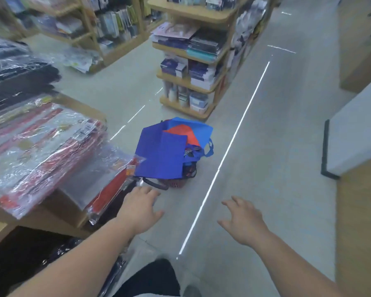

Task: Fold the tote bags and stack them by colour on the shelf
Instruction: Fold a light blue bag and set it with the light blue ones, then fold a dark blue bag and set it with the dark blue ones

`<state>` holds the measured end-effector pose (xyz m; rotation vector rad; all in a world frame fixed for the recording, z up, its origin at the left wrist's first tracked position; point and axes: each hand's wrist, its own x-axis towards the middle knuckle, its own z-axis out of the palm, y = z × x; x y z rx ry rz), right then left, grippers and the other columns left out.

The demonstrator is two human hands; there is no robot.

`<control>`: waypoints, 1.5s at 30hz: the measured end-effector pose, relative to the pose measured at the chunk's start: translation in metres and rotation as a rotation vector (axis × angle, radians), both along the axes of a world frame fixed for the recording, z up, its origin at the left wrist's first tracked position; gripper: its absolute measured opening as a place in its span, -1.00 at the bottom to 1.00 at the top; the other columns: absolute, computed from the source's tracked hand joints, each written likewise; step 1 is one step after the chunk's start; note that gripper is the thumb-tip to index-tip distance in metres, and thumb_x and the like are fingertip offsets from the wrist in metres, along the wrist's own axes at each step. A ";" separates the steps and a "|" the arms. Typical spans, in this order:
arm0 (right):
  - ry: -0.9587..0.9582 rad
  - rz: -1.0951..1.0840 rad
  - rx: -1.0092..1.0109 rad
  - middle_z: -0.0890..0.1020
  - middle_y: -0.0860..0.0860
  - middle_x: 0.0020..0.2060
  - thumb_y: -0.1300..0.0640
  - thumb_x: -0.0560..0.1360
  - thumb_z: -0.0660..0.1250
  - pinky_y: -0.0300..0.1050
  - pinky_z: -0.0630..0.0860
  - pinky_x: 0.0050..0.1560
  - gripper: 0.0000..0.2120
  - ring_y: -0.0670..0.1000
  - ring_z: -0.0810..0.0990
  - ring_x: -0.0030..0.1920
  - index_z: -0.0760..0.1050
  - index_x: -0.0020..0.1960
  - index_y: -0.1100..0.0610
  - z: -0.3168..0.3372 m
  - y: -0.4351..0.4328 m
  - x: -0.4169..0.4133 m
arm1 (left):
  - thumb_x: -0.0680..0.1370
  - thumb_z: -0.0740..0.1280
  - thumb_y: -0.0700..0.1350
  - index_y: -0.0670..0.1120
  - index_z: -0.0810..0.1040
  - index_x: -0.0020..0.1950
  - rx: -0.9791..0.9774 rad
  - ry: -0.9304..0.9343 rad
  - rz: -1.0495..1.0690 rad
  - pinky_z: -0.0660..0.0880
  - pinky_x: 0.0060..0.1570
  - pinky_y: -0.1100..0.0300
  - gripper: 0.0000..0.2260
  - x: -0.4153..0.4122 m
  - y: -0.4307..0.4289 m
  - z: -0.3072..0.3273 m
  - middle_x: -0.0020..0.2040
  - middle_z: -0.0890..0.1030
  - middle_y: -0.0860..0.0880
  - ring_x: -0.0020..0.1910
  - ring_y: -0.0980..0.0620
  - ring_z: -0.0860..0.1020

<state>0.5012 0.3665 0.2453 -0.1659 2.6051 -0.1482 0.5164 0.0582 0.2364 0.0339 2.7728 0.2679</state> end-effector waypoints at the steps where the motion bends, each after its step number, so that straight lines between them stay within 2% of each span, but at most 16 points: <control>1: -0.011 0.002 -0.003 0.24 -0.01 0.56 -0.31 0.55 0.23 0.01 0.28 0.46 -0.38 0.11 0.26 0.52 0.26 0.54 -0.13 -0.005 0.003 -0.016 | 0.48 0.27 0.29 0.11 0.40 0.42 -0.013 -0.024 -0.001 0.35 0.36 0.01 -0.45 -0.016 0.005 -0.005 0.35 0.45 0.06 0.36 -0.07 0.36; 6: -0.067 0.031 -0.026 0.26 -0.03 0.54 -0.29 0.56 0.22 0.01 0.27 0.46 -0.41 0.10 0.25 0.51 0.27 0.53 -0.12 -0.027 0.007 -0.114 | 0.51 0.31 0.26 0.11 0.42 0.42 -0.015 -0.062 0.021 0.36 0.32 0.06 -0.48 -0.117 0.017 -0.033 0.35 0.47 0.03 0.36 -0.07 0.37; 15: -0.159 0.129 0.002 0.27 -0.02 0.55 -0.27 0.58 0.21 0.04 0.26 0.49 -0.41 0.11 0.23 0.52 0.26 0.55 -0.11 -0.038 -0.024 -0.339 | 0.57 0.27 0.25 0.07 0.33 0.50 0.064 -0.231 0.223 0.34 0.36 0.03 -0.45 -0.293 -0.002 -0.072 0.43 0.39 0.04 0.44 -0.06 0.29; 21: -0.206 0.275 -0.006 0.38 -0.03 0.46 -0.25 0.56 0.23 0.01 0.32 0.43 -0.44 0.10 0.34 0.45 0.32 0.50 -0.08 -0.056 -0.070 -0.466 | 0.57 0.28 0.25 0.08 0.34 0.49 0.213 -0.260 0.560 0.41 0.29 0.03 -0.46 -0.353 -0.027 -0.084 0.40 0.42 0.05 0.42 -0.05 0.32; 26: -0.284 0.508 0.030 0.40 -0.02 0.45 -0.25 0.56 0.27 -0.01 0.32 0.42 -0.44 0.11 0.35 0.44 0.35 0.50 -0.06 -0.102 -0.113 -0.570 | 0.56 0.30 0.24 0.03 0.38 0.48 0.221 -0.288 0.853 0.39 0.32 0.05 -0.45 -0.374 -0.046 -0.114 0.34 0.47 -0.01 0.36 -0.10 0.39; 33: -0.437 0.796 0.097 0.47 0.08 0.41 -0.24 0.57 0.29 -0.04 0.33 0.41 -0.44 0.13 0.42 0.42 0.38 0.49 0.00 -0.190 -0.191 -0.676 | 0.54 0.36 0.17 0.02 0.46 0.42 0.326 -0.345 1.377 0.40 0.29 0.10 -0.51 -0.370 -0.006 -0.183 0.30 0.54 -0.02 0.30 -0.06 0.48; 38: -0.482 0.893 0.134 0.47 0.06 0.43 -0.25 0.57 0.27 -0.06 0.31 0.42 -0.38 0.10 0.40 0.44 0.37 0.50 0.09 -0.280 -0.242 -0.705 | 0.52 0.39 0.18 0.00 0.47 0.42 0.467 -0.428 1.657 0.46 0.26 0.10 -0.47 -0.361 0.020 -0.271 0.34 0.53 -0.03 0.29 -0.05 0.52; 41: -0.463 0.910 0.149 0.52 0.09 0.38 -0.41 0.44 0.21 0.00 0.39 0.38 -0.22 0.14 0.47 0.38 0.41 0.47 0.10 -0.349 -0.254 -0.707 | 0.51 0.40 0.19 -0.01 0.43 0.48 0.486 -0.401 1.750 0.47 0.29 0.04 -0.42 -0.360 0.018 -0.329 0.41 0.47 -0.07 0.32 -0.10 0.51; 42: -0.456 0.905 0.149 0.52 0.11 0.39 -0.41 0.43 0.22 0.02 0.40 0.38 -0.20 0.15 0.48 0.38 0.40 0.47 0.11 -0.370 -0.256 -0.707 | 0.52 0.39 0.18 -0.01 0.40 0.50 0.468 -0.390 1.758 0.45 0.31 0.04 -0.40 -0.361 0.016 -0.346 0.45 0.44 -0.08 0.35 -0.12 0.48; 45: -0.415 0.894 0.153 0.45 0.21 0.42 -0.18 0.54 0.37 0.05 0.35 0.43 -0.31 0.22 0.42 0.42 0.32 0.51 0.21 -0.412 -0.260 -0.698 | 0.55 0.37 0.18 0.05 0.26 0.59 0.448 -0.360 1.807 0.42 0.36 -0.02 -0.35 -0.360 0.012 -0.391 0.57 0.27 -0.07 0.42 -0.17 0.40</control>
